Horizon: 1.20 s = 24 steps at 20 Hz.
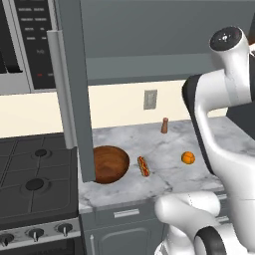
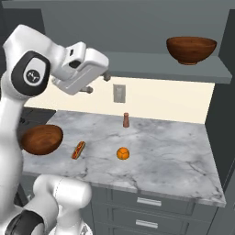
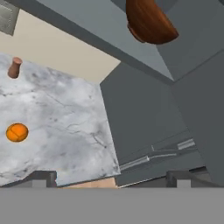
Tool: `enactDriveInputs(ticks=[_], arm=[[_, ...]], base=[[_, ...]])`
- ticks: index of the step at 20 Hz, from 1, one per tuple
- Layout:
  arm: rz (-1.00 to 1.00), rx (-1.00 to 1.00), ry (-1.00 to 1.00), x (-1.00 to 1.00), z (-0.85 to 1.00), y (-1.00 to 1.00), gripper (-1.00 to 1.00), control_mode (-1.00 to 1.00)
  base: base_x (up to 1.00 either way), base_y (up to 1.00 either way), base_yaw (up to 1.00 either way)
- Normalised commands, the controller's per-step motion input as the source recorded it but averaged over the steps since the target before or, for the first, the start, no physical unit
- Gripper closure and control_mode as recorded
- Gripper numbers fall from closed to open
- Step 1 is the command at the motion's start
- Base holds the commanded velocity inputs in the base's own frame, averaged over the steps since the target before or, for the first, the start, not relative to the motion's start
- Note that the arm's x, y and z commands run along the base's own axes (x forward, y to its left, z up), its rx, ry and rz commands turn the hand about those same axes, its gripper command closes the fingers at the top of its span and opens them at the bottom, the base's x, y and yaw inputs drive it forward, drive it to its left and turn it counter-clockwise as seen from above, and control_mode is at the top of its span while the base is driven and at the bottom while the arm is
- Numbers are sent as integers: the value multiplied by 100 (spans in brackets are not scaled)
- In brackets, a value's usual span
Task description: Pick both bowls and place them on the counter. Then place the orange in one bowl and place the hot dog in the other bowl.
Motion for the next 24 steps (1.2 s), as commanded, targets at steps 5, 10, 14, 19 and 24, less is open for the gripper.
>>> enactDriveInputs(ticks=[5,10,14,19,24], arm=[[0,-6,-12,24,14,-21,-100,-100],[0,-3,0,40,43,-18,-100,-100],[0,-3,5,41,52,-19,-100,-100],[0,-4,3,34,21,-24,-100,-100],[0,-3,4,34,0,-25,-100,-100]], base=[[0,0,0],[0,0,0],[0,0,0],[0,0,0],[0,0,0]])
